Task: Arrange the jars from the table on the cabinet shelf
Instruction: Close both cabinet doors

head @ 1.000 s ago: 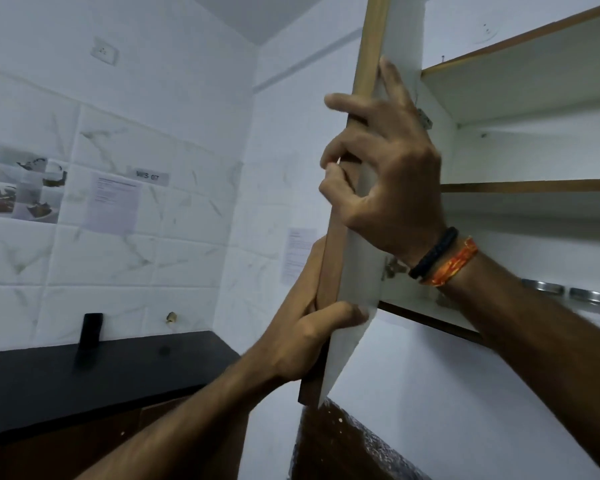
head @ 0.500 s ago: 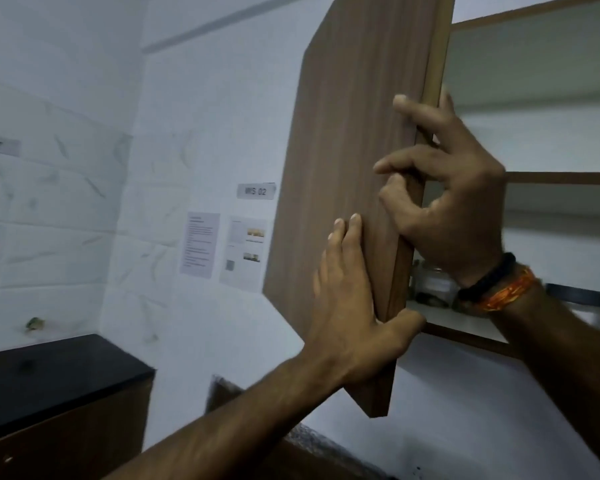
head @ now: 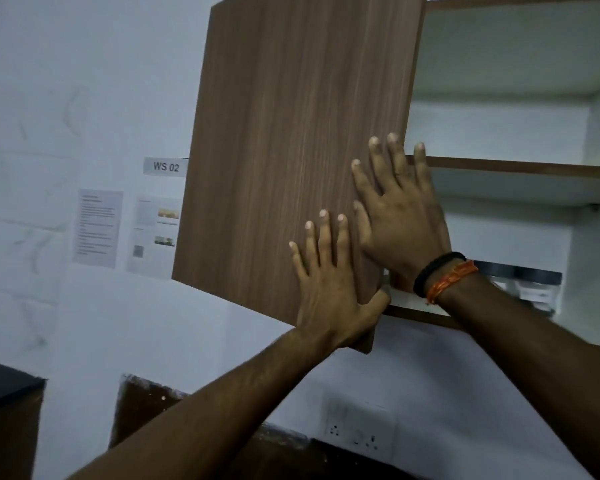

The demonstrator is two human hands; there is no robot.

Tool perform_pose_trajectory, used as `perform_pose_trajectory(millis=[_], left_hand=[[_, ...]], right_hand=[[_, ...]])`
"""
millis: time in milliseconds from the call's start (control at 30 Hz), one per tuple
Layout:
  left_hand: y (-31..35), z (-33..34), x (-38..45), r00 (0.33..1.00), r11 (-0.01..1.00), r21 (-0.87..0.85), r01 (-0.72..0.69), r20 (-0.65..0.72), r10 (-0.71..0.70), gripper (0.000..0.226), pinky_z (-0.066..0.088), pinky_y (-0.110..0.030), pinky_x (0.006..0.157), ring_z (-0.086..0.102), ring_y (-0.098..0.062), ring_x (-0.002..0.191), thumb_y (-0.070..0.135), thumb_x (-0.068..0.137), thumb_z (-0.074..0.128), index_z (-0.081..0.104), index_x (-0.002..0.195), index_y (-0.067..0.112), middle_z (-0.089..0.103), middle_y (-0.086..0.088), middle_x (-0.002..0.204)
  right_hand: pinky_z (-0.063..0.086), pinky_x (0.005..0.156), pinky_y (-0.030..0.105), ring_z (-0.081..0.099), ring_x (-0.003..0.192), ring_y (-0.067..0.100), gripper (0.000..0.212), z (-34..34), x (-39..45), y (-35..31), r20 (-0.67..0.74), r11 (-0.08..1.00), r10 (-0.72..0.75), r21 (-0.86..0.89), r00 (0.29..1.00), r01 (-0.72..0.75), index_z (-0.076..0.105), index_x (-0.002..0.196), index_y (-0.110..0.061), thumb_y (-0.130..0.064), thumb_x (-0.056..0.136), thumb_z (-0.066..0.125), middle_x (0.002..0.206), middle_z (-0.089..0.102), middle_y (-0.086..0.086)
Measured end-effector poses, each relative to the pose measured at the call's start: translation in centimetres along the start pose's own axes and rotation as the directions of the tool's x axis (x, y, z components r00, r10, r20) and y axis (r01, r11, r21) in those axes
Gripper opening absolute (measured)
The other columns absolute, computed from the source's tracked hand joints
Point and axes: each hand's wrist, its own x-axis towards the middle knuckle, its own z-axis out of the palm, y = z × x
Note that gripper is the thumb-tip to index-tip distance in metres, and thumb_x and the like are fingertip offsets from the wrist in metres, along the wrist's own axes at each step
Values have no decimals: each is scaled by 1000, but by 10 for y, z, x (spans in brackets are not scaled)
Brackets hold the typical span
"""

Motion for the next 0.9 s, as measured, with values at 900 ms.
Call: perform_pose_trajectory(millis=[900], left_hand=[[-97, 82, 15, 926, 856, 369, -362, 252, 282, 79, 5, -73, 114, -12, -39, 153, 65, 98, 23, 0, 161, 24, -11, -16, 167]], right_hand=[[1, 126, 49, -12, 153, 38, 82, 105, 2, 8, 340, 988, 92, 83, 936, -127, -2, 158, -2, -37, 100, 43, 164, -14, 25]])
